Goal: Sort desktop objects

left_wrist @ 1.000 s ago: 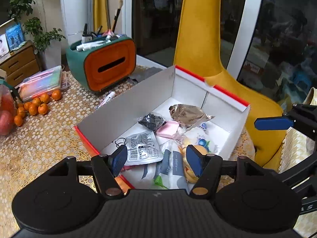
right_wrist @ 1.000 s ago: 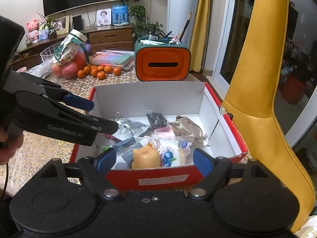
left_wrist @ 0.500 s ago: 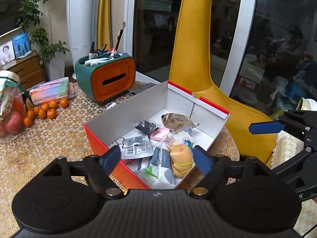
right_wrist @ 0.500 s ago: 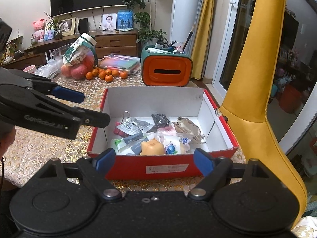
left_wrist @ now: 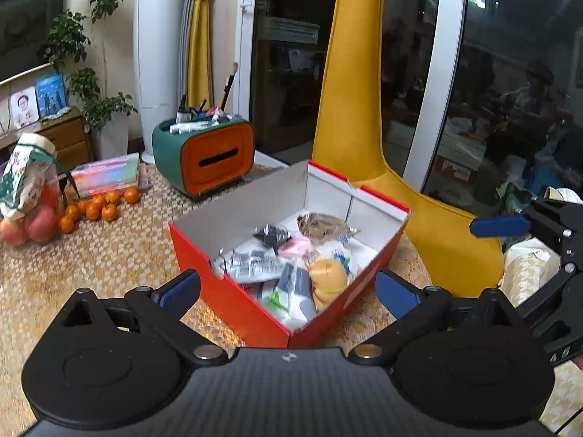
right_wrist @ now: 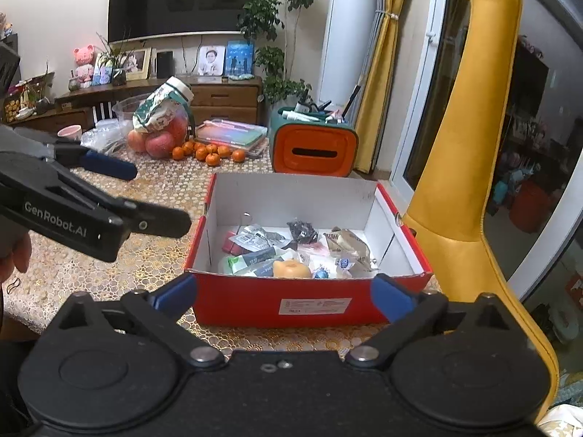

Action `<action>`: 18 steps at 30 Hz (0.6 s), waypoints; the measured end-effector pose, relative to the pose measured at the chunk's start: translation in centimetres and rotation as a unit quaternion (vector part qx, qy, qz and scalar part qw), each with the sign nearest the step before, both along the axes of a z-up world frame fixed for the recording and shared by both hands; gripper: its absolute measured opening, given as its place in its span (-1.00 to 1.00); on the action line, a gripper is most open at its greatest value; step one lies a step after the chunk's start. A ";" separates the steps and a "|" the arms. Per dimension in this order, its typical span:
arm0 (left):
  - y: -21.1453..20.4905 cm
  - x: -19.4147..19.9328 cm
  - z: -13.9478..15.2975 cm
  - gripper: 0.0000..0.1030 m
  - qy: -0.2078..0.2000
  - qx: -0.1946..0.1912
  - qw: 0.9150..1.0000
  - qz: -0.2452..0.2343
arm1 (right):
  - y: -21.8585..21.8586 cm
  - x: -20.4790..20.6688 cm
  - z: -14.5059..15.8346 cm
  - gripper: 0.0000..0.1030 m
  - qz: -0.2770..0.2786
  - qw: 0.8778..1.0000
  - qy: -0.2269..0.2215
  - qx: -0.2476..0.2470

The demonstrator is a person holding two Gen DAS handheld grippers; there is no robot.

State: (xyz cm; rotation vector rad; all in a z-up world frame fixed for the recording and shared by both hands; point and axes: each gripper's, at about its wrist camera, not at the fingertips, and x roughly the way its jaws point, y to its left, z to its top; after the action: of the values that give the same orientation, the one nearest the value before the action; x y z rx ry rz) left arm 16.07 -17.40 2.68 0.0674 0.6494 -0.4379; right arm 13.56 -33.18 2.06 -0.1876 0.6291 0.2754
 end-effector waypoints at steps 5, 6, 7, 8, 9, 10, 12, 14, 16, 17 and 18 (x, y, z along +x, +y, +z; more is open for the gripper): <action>0.5 -1.2 -1.1 1.00 0.018 0.000 1.000 0.002 | -0.3 -1.1 -0.1 0.98 -0.012 1.000 -0.007 0.016; 0.6 -1.5 -1.3 1.00 0.020 0.000 1.000 0.003 | -0.4 -1.3 -0.2 0.98 -0.015 1.000 -0.007 0.019; 0.7 -1.7 -1.4 1.00 0.023 0.000 1.000 0.002 | -0.5 -1.5 -0.3 0.98 -0.019 1.000 -0.007 0.023; 0.8 -2.0 -1.6 1.00 0.025 -0.001 1.000 0.002 | -0.6 -1.6 -0.4 0.98 -0.023 0.999 -0.007 0.025; 0.8 -2.2 -1.7 1.00 0.027 -0.001 1.000 0.003 | -0.7 -1.8 -0.4 0.98 -0.027 0.999 -0.007 0.027; 0.9 -2.4 -1.8 1.00 0.029 -0.002 1.000 0.004 | -0.8 -1.9 -0.5 0.98 -0.031 0.999 -0.006 0.029; 1.0 -2.6 -2.0 1.00 0.034 -0.005 0.999 0.002 | -1.0 -2.1 -0.6 0.98 -0.038 0.999 -0.005 0.032; 1.0 -3.0 -2.2 1.00 0.035 -0.003 0.999 -0.002 | -1.2 -2.2 -0.8 0.98 -0.046 0.998 -0.001 0.035; 0.9 -3.3 -2.4 1.00 0.036 0.000 0.999 -0.003 | -1.4 -2.5 -1.0 0.98 -0.054 0.998 0.002 0.039; 0.9 -3.5 -2.5 1.00 0.038 0.000 0.999 -0.003 | -1.6 -2.5 -1.1 0.98 -0.058 0.997 0.005 0.041; 1.0 -3.6 -2.6 1.00 0.040 0.000 0.999 -0.003 | -1.7 -2.5 -1.1 0.98 -0.061 0.997 0.007 0.044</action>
State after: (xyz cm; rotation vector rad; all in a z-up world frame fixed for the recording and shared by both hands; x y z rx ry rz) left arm 12.49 -16.42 0.04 0.0529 0.7275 -0.4481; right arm 11.02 -34.83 0.93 -0.0625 0.6376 0.1857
